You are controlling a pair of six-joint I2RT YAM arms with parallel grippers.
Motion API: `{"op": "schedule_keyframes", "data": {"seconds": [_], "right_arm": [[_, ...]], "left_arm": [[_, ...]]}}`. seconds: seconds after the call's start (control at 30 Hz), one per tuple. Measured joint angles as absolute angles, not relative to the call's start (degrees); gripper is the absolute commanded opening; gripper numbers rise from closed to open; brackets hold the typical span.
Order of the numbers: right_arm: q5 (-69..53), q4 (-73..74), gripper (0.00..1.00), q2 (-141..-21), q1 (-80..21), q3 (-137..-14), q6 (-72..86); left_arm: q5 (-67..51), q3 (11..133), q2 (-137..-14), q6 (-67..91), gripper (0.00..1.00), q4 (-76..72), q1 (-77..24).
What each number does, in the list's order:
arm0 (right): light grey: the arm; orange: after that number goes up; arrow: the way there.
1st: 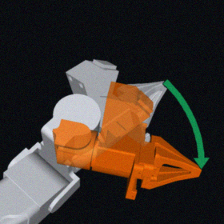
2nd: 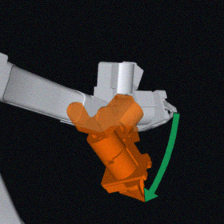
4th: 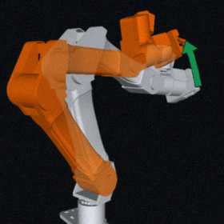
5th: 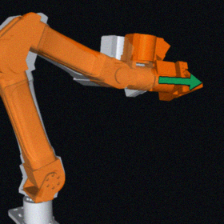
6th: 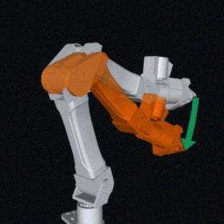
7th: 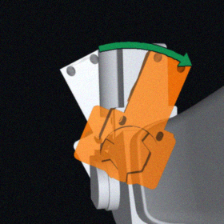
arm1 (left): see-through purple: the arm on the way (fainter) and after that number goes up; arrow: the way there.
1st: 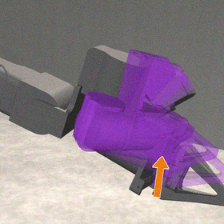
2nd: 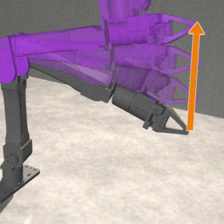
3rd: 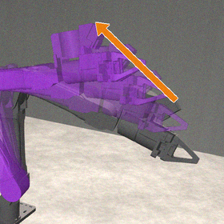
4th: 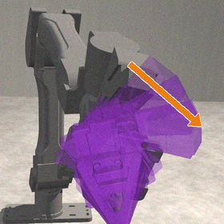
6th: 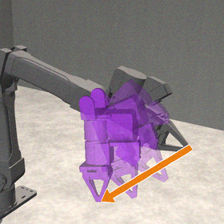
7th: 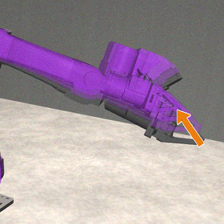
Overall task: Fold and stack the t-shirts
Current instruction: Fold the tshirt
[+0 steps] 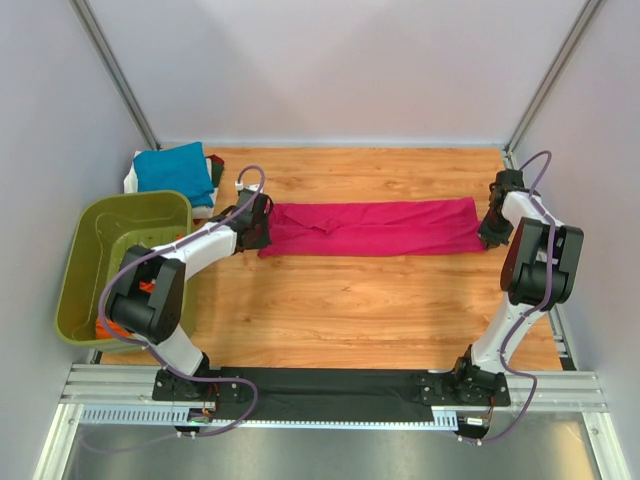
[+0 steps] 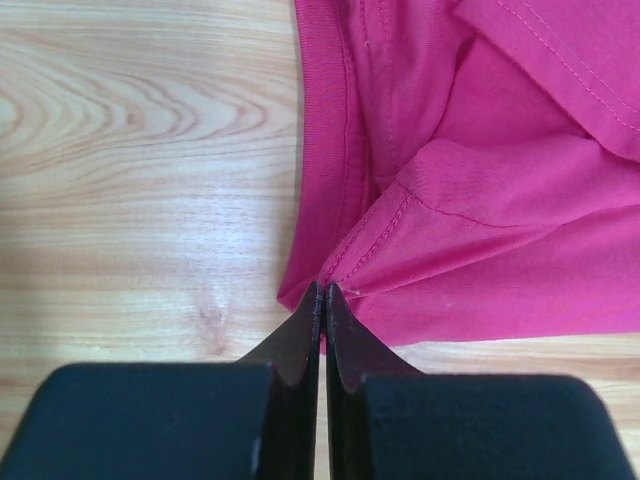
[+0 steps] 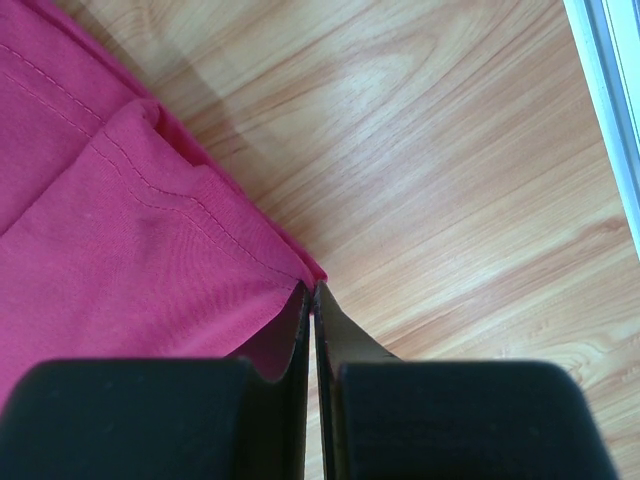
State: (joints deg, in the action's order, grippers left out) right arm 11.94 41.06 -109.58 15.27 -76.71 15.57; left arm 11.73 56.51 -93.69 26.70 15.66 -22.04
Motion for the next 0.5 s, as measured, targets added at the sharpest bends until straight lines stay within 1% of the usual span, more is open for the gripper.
{"op": "schedule_keyframes", "data": {"seconds": [0.03,0.07,0.1,0.13,0.17,0.27,0.3,0.33,0.5], "right_arm": [[11.9,41.2,0.0,-109.6,15.3,-76.9,15.6],[11.9,41.2,0.0,-109.7,15.3,-77.0,15.6],[11.9,41.3,0.0,-109.7,15.3,-77.1,15.6],[11.9,41.3,0.0,-109.7,15.3,-77.2,15.6],[11.9,41.3,0.0,-109.7,15.3,-77.3,15.6],[11.9,41.3,0.0,-109.7,15.3,-77.4,15.6],[11.9,41.3,0.0,-109.7,15.3,-77.5,15.6],[11.9,41.3,0.0,-109.7,15.3,-77.5,15.6],[11.9,41.3,0.01,-109.7,15.3,-77.5,15.6]], "left_arm": [[11.5,56.5,-93.8,26.7,0.06,15.7,-22.0],[11.2,56.5,-93.8,26.6,0.16,15.6,-22.0],[10.9,56.5,-93.8,26.5,0.29,15.6,-22.0],[10.5,56.4,-93.8,26.2,0.34,15.6,-22.0],[10.2,56.3,-93.6,26.2,0.43,15.5,-22.0],[8.8,54.3,-91.2,26.6,0.45,15.6,-22.0],[8.1,53.4,-89.6,26.7,0.48,15.8,-22.0],[7.4,52.4,-87.8,26.7,0.49,15.9,-22.0],[3.4,47.7,-80.8,27.1,0.49,15.1,-22.0]]}}
